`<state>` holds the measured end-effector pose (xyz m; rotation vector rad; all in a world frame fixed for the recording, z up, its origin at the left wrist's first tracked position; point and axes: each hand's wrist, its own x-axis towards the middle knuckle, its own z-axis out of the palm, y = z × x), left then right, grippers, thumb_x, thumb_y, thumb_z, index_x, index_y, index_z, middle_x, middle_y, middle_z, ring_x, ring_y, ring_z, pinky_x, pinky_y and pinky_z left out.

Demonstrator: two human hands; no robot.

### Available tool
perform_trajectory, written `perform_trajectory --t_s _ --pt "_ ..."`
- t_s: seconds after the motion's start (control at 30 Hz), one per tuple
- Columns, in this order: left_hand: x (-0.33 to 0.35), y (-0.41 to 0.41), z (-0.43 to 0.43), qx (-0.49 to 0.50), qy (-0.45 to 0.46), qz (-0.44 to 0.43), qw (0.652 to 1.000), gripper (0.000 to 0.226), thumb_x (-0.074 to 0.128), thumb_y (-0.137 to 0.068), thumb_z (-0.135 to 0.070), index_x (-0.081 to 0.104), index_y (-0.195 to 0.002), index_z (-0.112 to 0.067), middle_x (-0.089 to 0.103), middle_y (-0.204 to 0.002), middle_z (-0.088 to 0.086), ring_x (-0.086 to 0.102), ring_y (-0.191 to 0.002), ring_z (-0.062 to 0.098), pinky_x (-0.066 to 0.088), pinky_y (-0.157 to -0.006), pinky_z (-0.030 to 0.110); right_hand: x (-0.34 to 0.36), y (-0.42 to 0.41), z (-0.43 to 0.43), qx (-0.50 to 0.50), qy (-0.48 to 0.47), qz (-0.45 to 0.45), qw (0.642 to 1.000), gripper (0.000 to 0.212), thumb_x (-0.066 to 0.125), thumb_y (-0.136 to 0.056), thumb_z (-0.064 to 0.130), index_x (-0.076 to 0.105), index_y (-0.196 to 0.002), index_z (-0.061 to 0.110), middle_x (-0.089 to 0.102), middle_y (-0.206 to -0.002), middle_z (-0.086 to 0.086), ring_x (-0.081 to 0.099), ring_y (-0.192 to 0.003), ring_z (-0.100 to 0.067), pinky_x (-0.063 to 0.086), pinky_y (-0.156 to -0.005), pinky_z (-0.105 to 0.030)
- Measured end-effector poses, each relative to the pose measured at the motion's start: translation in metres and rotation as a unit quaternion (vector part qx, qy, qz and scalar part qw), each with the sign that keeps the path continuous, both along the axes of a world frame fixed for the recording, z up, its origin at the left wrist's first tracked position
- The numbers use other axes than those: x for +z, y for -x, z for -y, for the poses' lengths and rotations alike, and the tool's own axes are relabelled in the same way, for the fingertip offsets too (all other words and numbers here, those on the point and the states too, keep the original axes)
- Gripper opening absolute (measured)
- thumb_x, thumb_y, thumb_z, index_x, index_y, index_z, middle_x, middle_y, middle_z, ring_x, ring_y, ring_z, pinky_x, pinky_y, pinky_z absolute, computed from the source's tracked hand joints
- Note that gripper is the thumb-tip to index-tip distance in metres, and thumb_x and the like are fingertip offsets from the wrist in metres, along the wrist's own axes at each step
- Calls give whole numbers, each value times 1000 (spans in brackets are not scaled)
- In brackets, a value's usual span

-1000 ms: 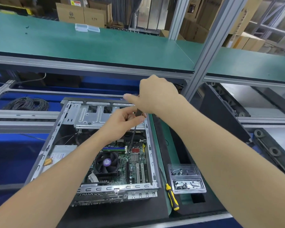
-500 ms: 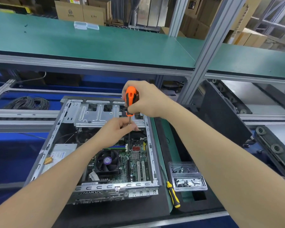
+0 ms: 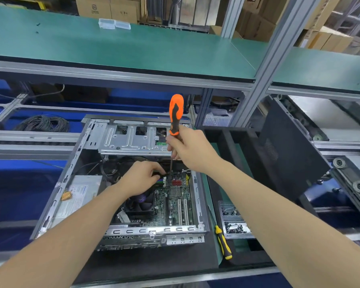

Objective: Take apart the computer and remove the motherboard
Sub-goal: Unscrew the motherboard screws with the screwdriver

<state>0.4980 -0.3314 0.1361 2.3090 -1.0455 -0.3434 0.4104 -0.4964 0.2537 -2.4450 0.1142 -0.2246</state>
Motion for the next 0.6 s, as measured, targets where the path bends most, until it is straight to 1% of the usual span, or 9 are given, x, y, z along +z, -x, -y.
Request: perform_trajectory --t_s 0.03,0.13,0.2,0.3,0.37,0.47,0.53,0.6 --pt "-1 -1 0 4 -4 2 1000 19 70 -93 -14 77 -106 -27 52 -57 -15 57 -66 -8 37 -62 6 2 0 1 -2 1 2 1000 19 50 -107 27 57 -95 16 71 -80 4 70 -64 -13 60 -76 -44" --pt "-4 -2 0 14 -27 6 1000 17 71 -93 -19 77 -105 -28 56 -59 -9 55 -60 1 37 -59 11 7 1 6 -12 -7 1 1000 19 49 -108 27 57 -96 14 73 -82 3 70 -64 -12 60 -76 -43" --pt "-5 -3 0 19 -33 2 999 16 71 -92 -20 77 -105 -28 58 -60 -7 54 -59 2 36 -57 11 8 3 6 -17 -18 1 1000 18 50 -108 26 57 -98 13 73 -83 2 70 -63 -12 61 -75 -41" --pt "-7 -2 -1 19 -34 -8 999 16 72 -92 -22 77 -105 -30 57 -59 -7 53 -58 1 37 -56 12 9 6 7 -22 -19 10 1000 19 50 -108 26 56 -94 14 72 -81 2 70 -62 -10 61 -72 -39" --pt "-7 -2 -1 8 -35 -14 999 17 73 -92 -27 77 -108 -31 56 -59 -7 53 -57 2 37 -55 14 13 7 9 -28 -24 21 999 21 50 -108 26 57 -92 14 73 -79 3 71 -61 -10 61 -72 -40" --pt "-9 -1 0 -13 -36 -22 999 22 76 -89 -37 77 -110 -32 52 -56 -6 49 -51 4 34 -51 18 22 8 13 -32 -43 32 998 24 48 -108 25 59 -93 9 74 -78 1 72 -62 -13 62 -72 -40" --pt "-10 -1 0 -23 -33 -23 999 27 80 -85 -44 77 -110 -33 49 -56 -9 47 -50 2 32 -49 18 29 8 14 -33 -56 43 997 25 47 -108 23 59 -92 8 74 -78 -1 73 -62 -15 62 -70 -38" --pt "-11 0 0 -25 -36 -15 999 32 82 -81 -50 76 -108 -34 50 -59 -12 47 -53 2 30 -48 16 35 8 14 -39 -67 56 995 26 47 -108 23 59 -90 8 73 -76 -3 73 -61 -17 63 -67 -34"
